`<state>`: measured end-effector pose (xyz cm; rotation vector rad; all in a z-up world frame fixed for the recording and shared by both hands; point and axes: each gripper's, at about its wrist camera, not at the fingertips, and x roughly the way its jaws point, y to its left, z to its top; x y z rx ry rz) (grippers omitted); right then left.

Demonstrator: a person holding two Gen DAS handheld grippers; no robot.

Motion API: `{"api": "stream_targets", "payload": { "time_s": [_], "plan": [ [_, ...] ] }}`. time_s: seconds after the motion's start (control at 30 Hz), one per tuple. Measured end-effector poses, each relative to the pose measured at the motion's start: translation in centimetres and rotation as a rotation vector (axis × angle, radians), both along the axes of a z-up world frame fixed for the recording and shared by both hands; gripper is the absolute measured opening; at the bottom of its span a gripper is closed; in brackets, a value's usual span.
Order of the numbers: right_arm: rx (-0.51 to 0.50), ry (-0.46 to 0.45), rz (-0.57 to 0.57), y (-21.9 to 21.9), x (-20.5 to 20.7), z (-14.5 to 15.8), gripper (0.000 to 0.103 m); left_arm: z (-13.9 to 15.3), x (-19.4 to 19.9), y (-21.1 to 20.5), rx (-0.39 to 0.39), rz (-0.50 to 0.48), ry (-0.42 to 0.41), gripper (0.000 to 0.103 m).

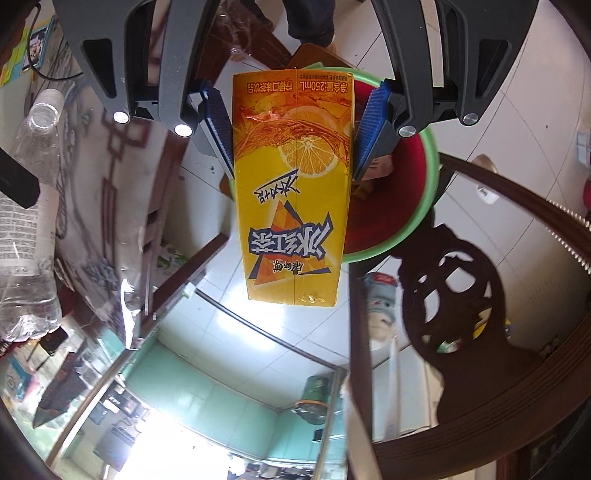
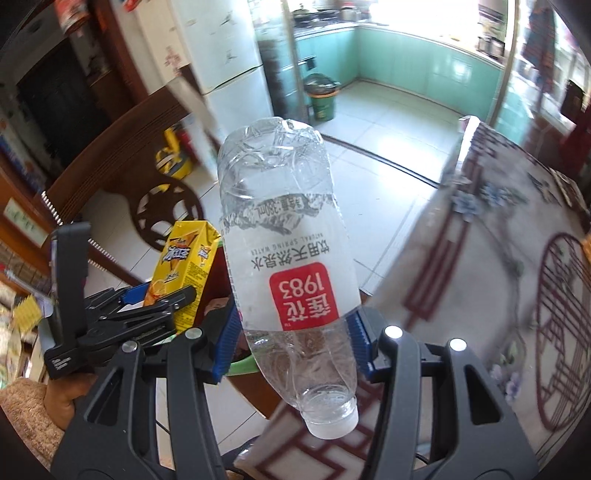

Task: Collect trash
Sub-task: 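Lift the iced-tea carton and water bottle and carry both over the red bucket, then open both grippers to drop the iced-tea carton and water bottle into the bucket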

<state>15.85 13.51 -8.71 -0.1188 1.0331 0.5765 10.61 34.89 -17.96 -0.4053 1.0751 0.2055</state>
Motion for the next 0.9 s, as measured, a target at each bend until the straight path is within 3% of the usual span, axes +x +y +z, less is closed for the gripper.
{"api": "stream_targets", "payload": {
  "time_s": [0.47, 0.83, 0.9],
  "plan": [
    [-0.045, 0.085, 0.175, 7.3, -0.3, -2.7, 0.050, -3.1, -1.5, 2.7, -0.017, 0.056, 0.088, 0.058],
    [-0.045, 0.114, 0.211, 8.7, 0.3, -3.4, 0.050, -3.6, -1.5, 2.8, -0.010, 0.052, 0.113, 0.058],
    [-0.038, 0.130, 0.217, 8.8, 0.5, -3.7, 0.059, -3.7, -1.5, 2.8, -0.005, 0.061, 0.125, 0.058]
  ]
}}
